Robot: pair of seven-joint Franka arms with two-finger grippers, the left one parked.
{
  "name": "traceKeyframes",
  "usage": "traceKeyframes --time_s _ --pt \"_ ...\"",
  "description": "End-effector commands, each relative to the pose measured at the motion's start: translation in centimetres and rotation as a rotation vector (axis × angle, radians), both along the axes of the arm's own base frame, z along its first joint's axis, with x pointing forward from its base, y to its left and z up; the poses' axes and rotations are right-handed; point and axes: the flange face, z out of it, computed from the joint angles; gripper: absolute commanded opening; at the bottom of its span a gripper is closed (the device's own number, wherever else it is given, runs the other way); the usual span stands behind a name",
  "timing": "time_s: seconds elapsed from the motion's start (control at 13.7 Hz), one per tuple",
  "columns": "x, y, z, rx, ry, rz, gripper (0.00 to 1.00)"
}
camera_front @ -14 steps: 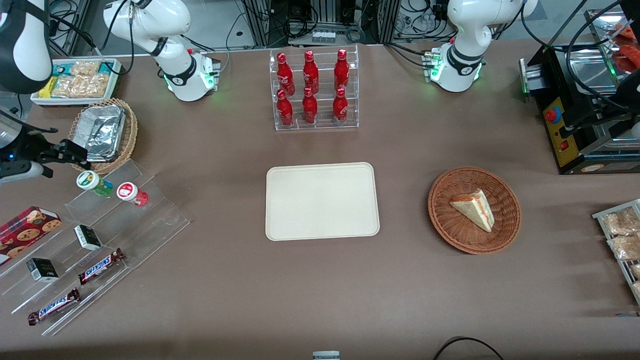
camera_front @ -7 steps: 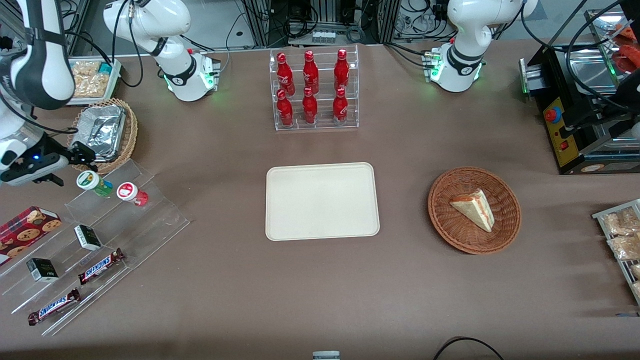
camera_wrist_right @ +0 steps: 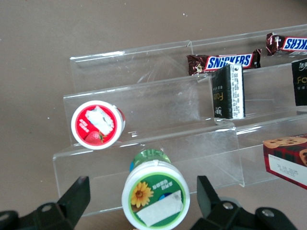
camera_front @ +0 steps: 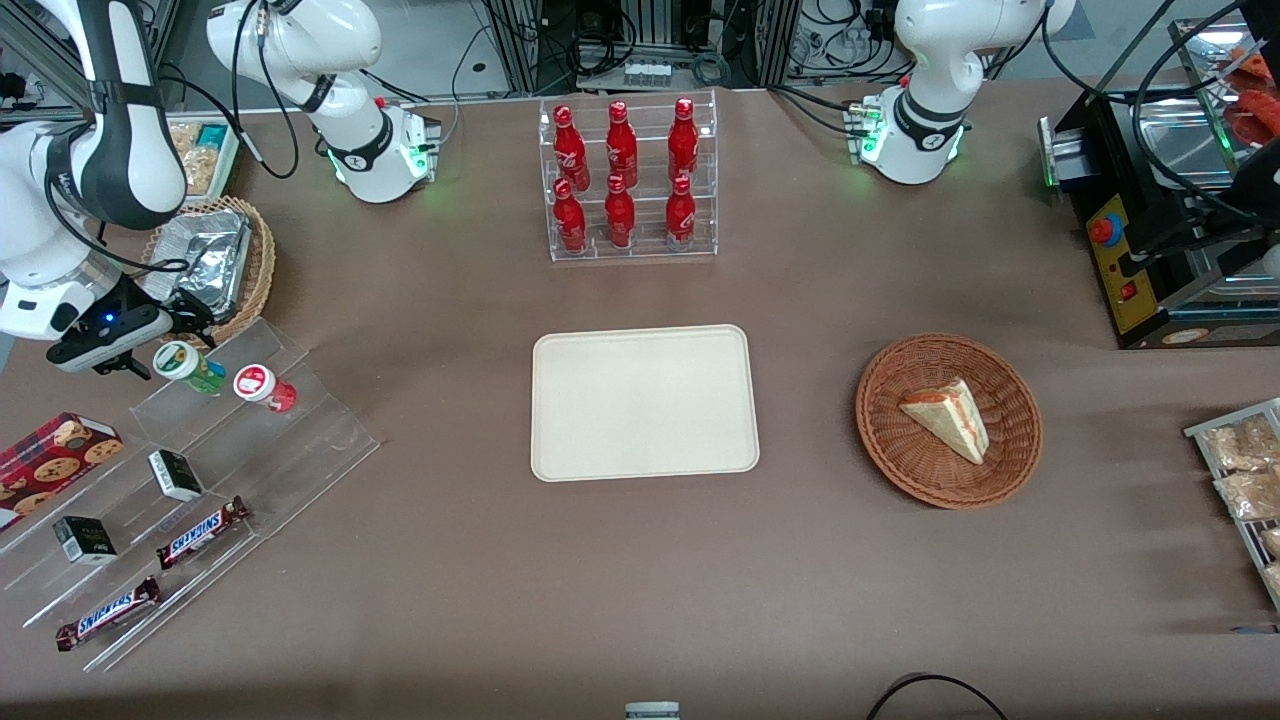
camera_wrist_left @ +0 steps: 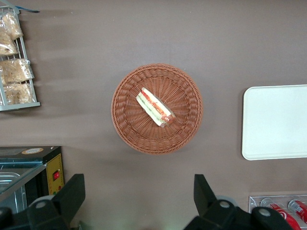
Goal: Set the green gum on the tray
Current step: 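Close the right gripper around the green gum jar and lift it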
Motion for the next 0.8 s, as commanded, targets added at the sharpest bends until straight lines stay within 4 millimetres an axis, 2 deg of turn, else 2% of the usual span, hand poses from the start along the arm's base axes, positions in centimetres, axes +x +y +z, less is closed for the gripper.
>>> traceKeyframes --time_s 0.0,0.29,0.36,0.44,0.51,0.58,0.73 --pt "-0.12 -0.92 -0.61 -0.007 -0.017 0.015 0.99" --pt "-0.19 -1.29 -0.88 -0.008 -0.013 0.015 0.99" --pt "-0.09 -1.32 -0.98 -0.010 -0.014 0.015 0.92" --pt "-0.11 -1.32 -0.99 -0.010 -0.013 0.016 0.58" --pt "-0.08 -1.33 -0.94 -0.010 -0.013 0.016 0.18" --pt "0.07 -1.30 -0.96 -0.011 -0.011 0.016 0.00" --pt "0.44 -1.14 -0.34 -0.010 -0.014 0.015 0.00"
